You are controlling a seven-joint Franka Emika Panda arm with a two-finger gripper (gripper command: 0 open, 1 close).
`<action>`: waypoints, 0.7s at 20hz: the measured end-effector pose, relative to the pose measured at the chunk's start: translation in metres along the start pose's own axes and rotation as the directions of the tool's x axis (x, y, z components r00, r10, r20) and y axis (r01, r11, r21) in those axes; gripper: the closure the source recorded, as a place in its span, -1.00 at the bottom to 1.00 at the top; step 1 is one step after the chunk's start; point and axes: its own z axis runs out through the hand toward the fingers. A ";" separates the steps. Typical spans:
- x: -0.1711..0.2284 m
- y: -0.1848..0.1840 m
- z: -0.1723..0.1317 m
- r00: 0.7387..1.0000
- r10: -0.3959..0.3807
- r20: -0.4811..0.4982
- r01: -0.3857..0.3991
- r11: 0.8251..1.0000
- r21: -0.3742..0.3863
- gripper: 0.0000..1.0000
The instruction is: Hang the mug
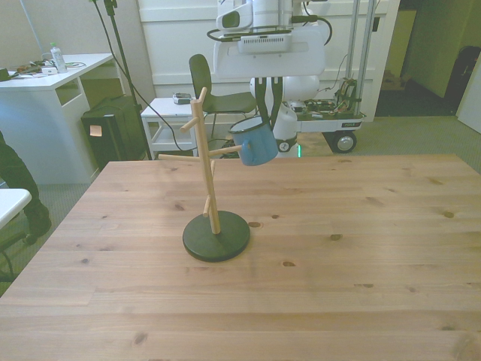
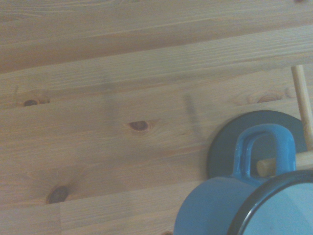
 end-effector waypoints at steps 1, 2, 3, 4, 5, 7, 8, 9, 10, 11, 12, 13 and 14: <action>0.003 0.003 0.000 1.000 0.001 0.000 -0.001 1.000 0.001 1.00; 0.006 0.006 0.000 1.000 0.001 0.000 -0.001 1.000 0.002 1.00; 0.008 0.009 -0.001 1.000 0.004 0.000 -0.004 1.000 0.002 1.00; 0.011 0.012 -0.001 1.000 0.006 0.000 -0.006 1.000 0.003 1.00; 0.014 0.015 -0.001 1.000 0.009 0.000 -0.009 1.000 0.004 1.00; 0.017 0.019 -0.002 1.000 0.016 0.002 -0.016 1.000 0.004 -1.00; 0.017 0.020 -0.001 1.000 0.019 0.006 -0.019 1.000 0.001 -1.00; 0.018 0.022 -0.001 1.000 0.021 0.011 -0.021 1.000 -0.003 -1.00; 0.018 0.023 0.000 1.000 0.022 0.014 -0.022 1.000 -0.006 -1.00; 0.018 0.023 0.000 1.000 0.023 0.015 -0.023 1.000 -0.006 -1.00; 0.018 0.023 0.000 1.000 0.023 0.015 -0.023 1.000 -0.006 -1.00; 0.018 0.023 0.000 1.000 0.023 0.015 -0.023 1.000 -0.006 -1.00; 0.018 0.023 -0.001 1.000 0.023 0.015 -0.023 1.000 -0.006 -1.00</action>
